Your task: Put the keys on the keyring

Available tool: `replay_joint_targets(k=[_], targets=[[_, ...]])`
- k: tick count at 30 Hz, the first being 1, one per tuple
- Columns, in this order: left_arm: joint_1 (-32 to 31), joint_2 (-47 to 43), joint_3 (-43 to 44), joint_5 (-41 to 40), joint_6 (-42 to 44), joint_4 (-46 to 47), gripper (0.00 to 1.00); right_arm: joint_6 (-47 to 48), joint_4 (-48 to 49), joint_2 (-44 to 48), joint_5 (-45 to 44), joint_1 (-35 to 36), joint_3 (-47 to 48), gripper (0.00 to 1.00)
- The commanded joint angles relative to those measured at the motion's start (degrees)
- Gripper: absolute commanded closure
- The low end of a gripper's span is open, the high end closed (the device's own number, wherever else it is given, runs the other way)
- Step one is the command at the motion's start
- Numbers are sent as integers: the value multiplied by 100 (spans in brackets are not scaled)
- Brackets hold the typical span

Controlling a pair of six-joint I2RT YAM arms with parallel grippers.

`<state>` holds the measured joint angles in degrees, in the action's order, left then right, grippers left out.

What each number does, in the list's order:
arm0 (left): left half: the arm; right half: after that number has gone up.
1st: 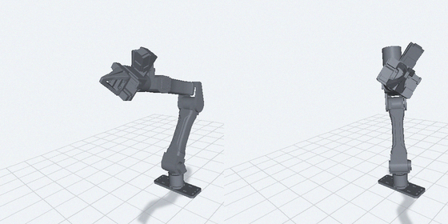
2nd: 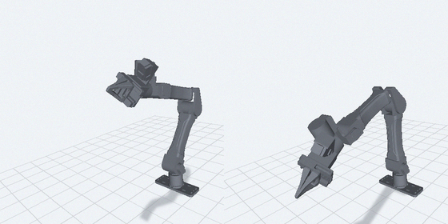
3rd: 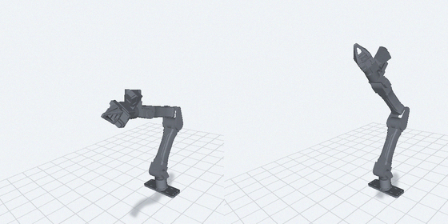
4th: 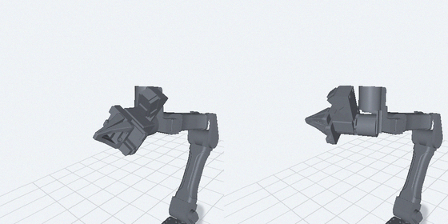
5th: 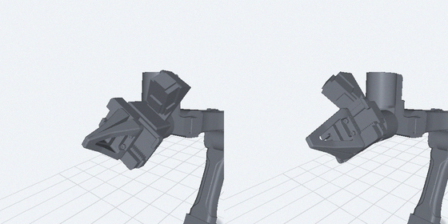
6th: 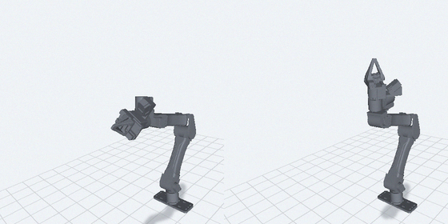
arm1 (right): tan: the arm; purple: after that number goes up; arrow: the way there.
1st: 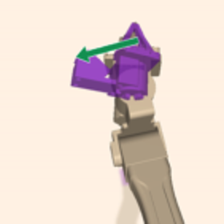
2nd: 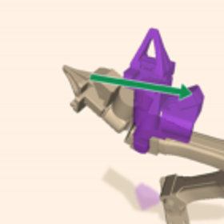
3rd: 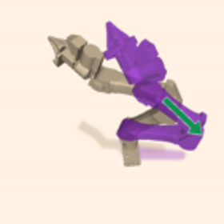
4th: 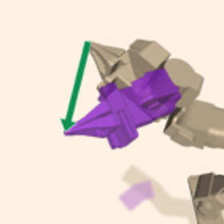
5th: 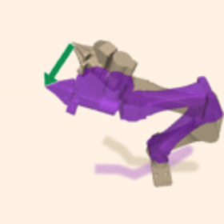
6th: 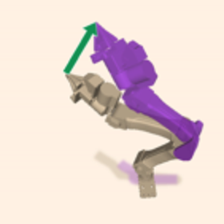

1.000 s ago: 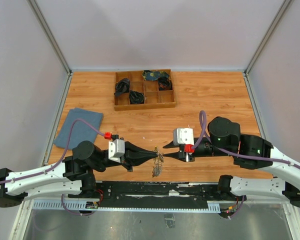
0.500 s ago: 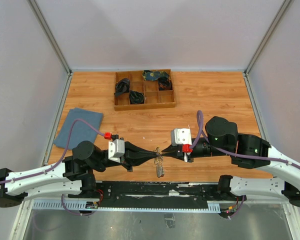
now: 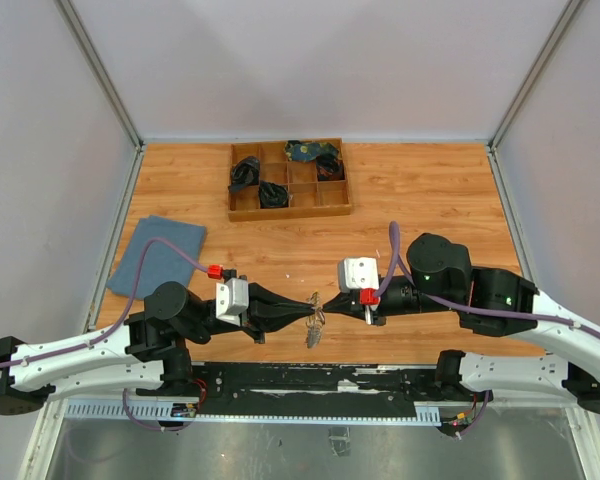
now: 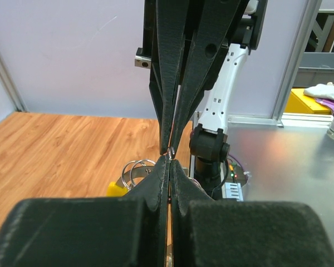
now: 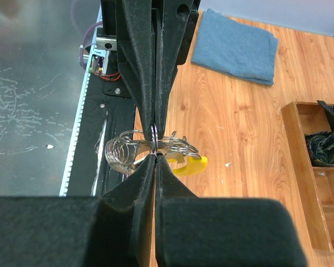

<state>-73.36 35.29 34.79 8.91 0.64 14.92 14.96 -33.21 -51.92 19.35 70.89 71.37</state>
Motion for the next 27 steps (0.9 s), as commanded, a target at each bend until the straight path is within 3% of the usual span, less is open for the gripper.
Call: replay_joint_targets(k=[1,15,20,27], targets=[[-3,-89,10,17,25,412,99,-57,-201,-44,-79,87,45,99],[-5,39,75,66,59,460,99,-100,-54,-137,-156,91,-22,97],[-3,23,90,76,43,475,100,-93,174,66,-331,84,-123,89],[-5,4,68,76,32,515,100,-32,629,568,-362,91,-371,86]])
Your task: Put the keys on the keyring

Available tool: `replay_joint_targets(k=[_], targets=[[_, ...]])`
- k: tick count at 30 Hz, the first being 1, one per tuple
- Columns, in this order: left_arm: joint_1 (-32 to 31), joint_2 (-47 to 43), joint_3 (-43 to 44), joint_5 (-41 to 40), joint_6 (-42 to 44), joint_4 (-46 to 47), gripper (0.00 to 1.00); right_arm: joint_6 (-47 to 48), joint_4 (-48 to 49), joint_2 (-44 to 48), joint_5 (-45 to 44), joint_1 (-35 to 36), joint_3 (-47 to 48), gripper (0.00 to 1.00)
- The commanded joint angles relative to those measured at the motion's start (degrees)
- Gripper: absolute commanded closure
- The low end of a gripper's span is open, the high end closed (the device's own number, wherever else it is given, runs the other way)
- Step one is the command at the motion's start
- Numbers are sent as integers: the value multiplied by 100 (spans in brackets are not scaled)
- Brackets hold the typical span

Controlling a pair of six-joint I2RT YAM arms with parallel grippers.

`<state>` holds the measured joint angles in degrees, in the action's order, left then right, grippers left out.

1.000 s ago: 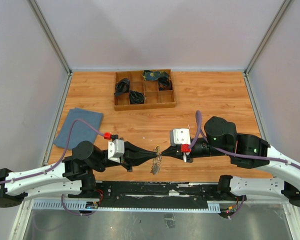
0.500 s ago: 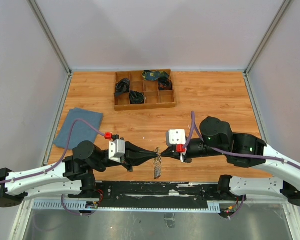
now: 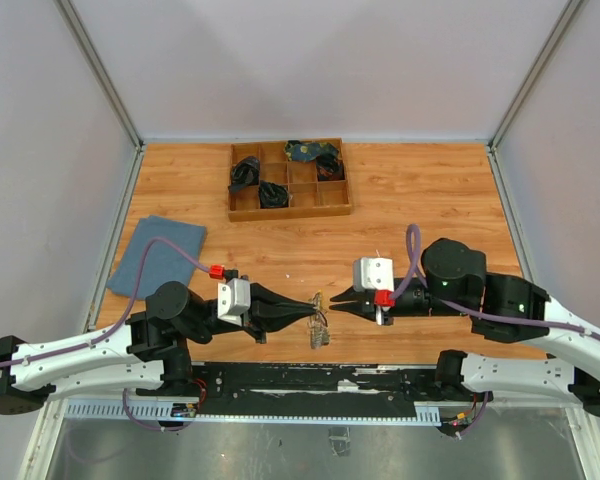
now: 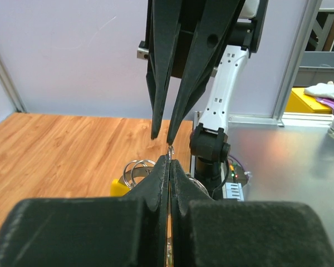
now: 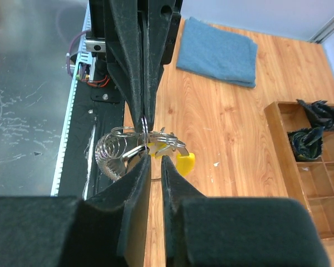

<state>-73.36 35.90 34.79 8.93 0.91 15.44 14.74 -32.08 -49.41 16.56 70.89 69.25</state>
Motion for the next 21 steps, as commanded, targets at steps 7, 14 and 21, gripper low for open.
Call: replay_joint_targets(k=[7,14,21], targets=[[-7,-61,50,87,-21,548,100,-177,1045,441,119,87,-462,81],[-9,-57,46,105,-29,551,99,-261,1093,259,296,87,-540,76],[-3,-48,50,118,-21,572,99,-309,1116,171,415,86,-590,76]])
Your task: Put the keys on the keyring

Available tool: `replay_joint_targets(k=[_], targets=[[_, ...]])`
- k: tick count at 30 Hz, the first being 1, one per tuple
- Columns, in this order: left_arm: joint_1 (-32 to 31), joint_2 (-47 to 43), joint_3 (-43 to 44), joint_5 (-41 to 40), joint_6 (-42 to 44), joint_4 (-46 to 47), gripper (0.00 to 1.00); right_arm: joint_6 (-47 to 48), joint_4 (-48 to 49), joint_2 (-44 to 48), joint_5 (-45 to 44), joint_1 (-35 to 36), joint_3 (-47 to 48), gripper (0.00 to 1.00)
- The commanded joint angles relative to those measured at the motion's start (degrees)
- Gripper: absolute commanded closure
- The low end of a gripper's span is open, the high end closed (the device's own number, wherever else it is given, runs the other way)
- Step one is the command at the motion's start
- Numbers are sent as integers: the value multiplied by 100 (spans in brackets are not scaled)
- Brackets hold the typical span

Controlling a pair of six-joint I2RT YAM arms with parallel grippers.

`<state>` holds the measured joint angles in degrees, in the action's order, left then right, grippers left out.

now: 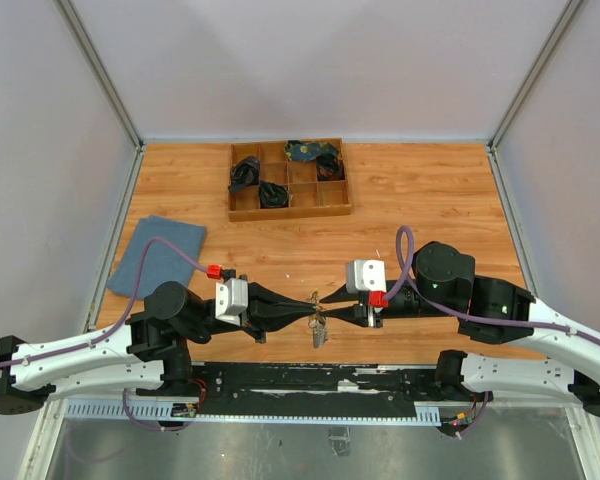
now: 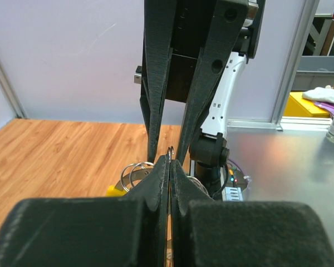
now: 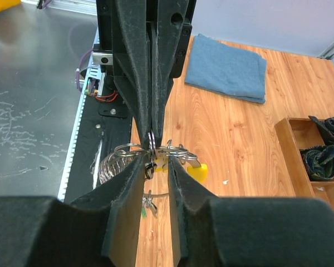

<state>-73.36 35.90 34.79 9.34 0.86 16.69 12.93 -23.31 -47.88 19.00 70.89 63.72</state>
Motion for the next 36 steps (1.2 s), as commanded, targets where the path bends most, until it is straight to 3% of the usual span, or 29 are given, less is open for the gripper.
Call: replay_joint_targets(k=[1,10,17,22,24,27,36], targets=[[-3,-48,49,76,-17,449,99,-136,240,9,188,87,-43,77],[-3,-55,41,103,-12,461,99,-190,326,-75,253,86,-50,84],[-3,-82,29,92,1,460,100,-177,307,-108,229,87,-80,82],[-5,-91,11,95,9,476,100,-177,267,-148,185,88,-64,99],[-3,-101,3,26,4,456,99,-165,156,-202,152,88,22,100],[-3,-118,9,-223,-39,365,98,21,-352,-345,94,84,369,100],[-4,-56,161,-495,54,-140,68,868,-3310,-1338,-563,90,2087,100]])
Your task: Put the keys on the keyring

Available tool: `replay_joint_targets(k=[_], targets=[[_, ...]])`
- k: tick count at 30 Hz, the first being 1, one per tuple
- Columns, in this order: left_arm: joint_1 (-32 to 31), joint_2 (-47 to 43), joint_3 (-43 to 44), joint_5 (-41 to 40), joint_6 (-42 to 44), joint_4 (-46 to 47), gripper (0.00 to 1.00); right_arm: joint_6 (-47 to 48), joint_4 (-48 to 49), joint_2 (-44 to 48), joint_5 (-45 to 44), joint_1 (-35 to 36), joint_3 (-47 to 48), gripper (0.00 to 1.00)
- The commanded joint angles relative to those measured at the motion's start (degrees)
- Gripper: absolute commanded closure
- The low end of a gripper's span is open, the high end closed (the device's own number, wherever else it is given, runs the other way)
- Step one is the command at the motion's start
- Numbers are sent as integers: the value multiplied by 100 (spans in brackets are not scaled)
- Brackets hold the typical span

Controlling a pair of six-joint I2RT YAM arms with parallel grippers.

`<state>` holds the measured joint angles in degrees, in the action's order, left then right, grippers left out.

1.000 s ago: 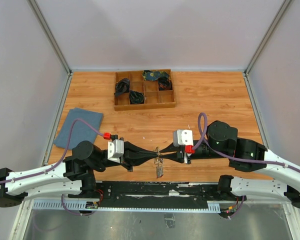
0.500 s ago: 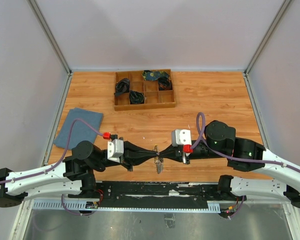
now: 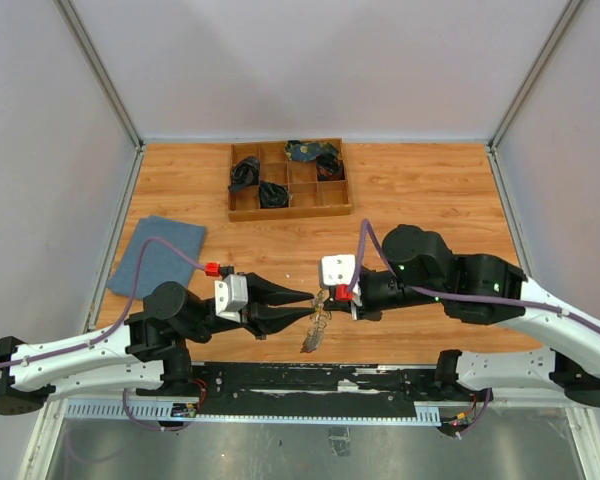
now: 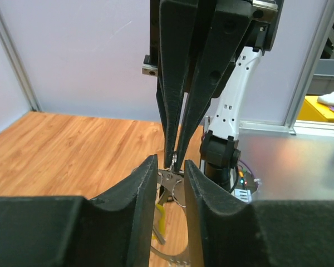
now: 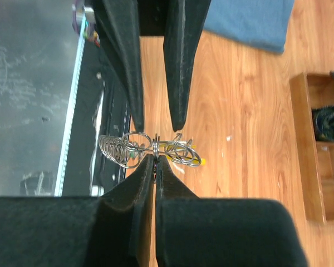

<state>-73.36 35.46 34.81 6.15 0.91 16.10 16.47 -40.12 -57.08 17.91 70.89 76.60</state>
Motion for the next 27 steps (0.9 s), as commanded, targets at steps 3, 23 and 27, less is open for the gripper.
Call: replay_joint_targets(k=[3,23,27], targets=[[-3,70,167,-251,118,-75,64,623,-2599,-948,-854,91,1429,100],[-4,903,-29,-288,87,750,53,496,-3480,-1796,-1159,118,2386,100],[-8,1128,71,-211,119,832,53,451,-3380,-1781,-1158,135,2379,100]])
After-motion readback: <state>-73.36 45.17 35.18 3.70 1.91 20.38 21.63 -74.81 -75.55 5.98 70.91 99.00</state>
